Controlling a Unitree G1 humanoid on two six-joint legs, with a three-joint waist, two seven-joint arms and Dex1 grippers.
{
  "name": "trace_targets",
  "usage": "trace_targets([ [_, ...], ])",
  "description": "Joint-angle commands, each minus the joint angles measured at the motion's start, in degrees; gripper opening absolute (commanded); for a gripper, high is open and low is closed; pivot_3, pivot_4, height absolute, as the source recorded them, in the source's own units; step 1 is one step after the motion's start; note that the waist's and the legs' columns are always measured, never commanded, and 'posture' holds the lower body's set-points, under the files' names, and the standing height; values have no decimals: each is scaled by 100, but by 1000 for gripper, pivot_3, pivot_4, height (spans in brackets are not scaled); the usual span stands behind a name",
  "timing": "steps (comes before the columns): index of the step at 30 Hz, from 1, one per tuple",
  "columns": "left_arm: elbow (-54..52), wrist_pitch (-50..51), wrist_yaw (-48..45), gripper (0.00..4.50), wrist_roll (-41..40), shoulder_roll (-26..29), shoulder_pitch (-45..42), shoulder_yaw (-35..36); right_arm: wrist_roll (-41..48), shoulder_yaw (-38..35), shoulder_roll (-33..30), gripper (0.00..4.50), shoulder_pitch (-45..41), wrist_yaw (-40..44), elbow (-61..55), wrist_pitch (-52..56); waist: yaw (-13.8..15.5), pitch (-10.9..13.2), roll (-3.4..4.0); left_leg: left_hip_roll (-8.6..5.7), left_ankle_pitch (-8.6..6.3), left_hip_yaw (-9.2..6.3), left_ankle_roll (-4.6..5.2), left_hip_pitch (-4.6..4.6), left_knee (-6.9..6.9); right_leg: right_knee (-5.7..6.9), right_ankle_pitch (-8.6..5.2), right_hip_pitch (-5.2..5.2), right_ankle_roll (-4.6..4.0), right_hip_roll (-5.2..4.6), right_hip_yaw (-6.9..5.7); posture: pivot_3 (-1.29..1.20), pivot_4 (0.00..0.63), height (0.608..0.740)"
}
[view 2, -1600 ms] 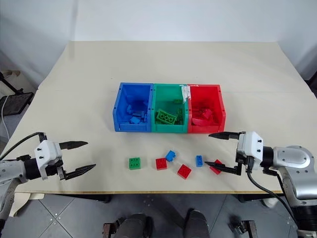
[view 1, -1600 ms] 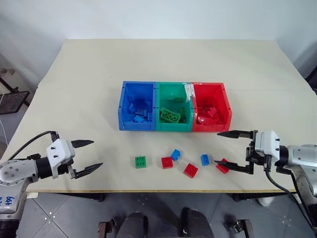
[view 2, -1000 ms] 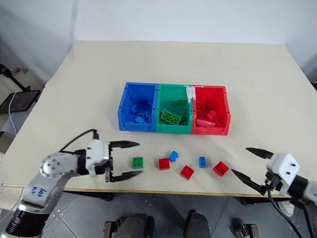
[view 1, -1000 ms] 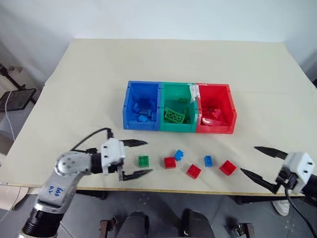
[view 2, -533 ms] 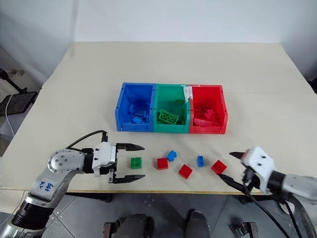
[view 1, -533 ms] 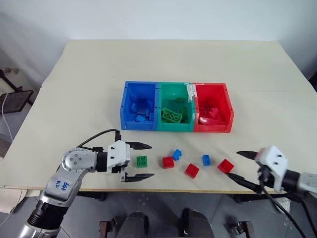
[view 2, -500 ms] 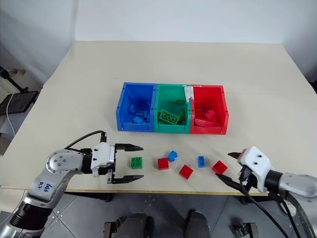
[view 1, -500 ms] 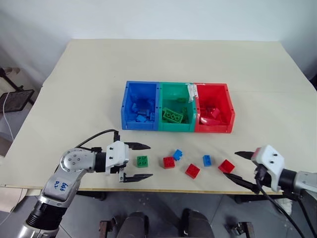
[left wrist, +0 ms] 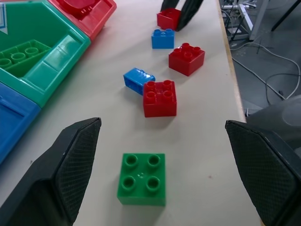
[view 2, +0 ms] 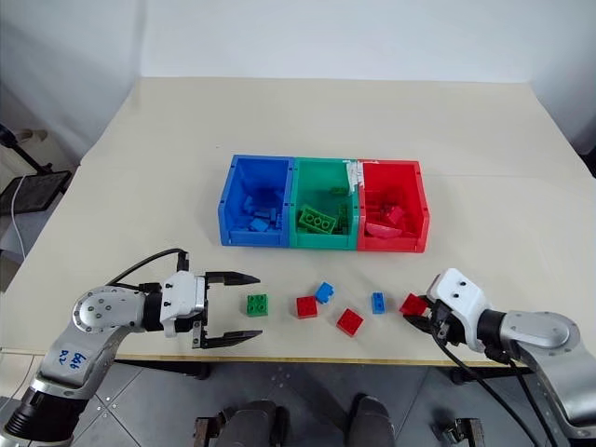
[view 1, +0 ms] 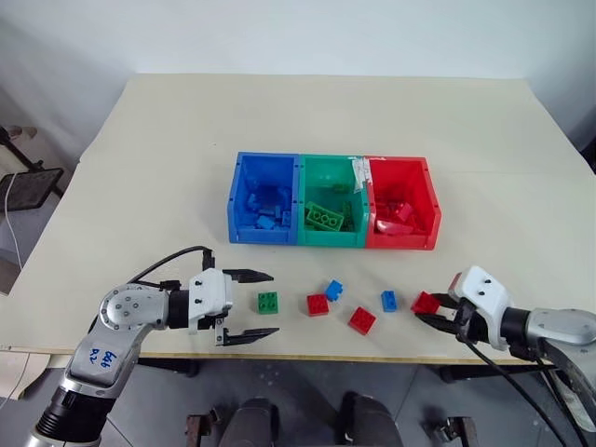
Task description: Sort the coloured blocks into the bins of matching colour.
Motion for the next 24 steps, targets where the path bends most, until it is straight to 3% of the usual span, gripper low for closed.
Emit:
trace_targets([
  [1,-149,253,471,4500,-337,-238,-28,393,644,-387,370,1464,-656,-215,-85,355,-13,0,0,5,0,-1,-1,1,0,0,1,0,-1,4,-1,0,150,740],
  [7,-231,455,1119,4500,-479,-432,236,1054,292,-10,903,1464,-2576,-935,969,400,-33,1,0,11,-3,-1,-6,-1,0,3,1,-5,-2,10,-1,0,150,740],
  [12,-220,304,1158,4500,-363,-318,566,1298,-278,494,1147,1464,-3669,-1063,2122,-21,-29,1,1,14,-6,-9,-12,-4,-2,9,1,-9,-1,13,-10,0,150,740],
  [13,-209,249,1146,4500,-330,-291,648,1348,-362,557,1210,2197,-3862,-1087,2352,-109,-31,1,1,13,-7,-5,-13,-4,-2,9,1,-10,-1,13,-9,0,150,740],
  [20,-194,154,1151,4500,-369,-253,727,1437,-339,521,1284,4429,-3980,-825,2427,-495,-19,2,3,21,-9,-5,-15,-8,-4,12,1,-17,-1,20,-13,0,150,740],
  [24,-167,320,757,4500,-467,34,754,1330,301,93,1080,4470,-3296,128,1644,-1021,-12,2,4,28,-11,-6,-20,-8,-4,13,1,-17,-1,28,-14,0,150,740],
])
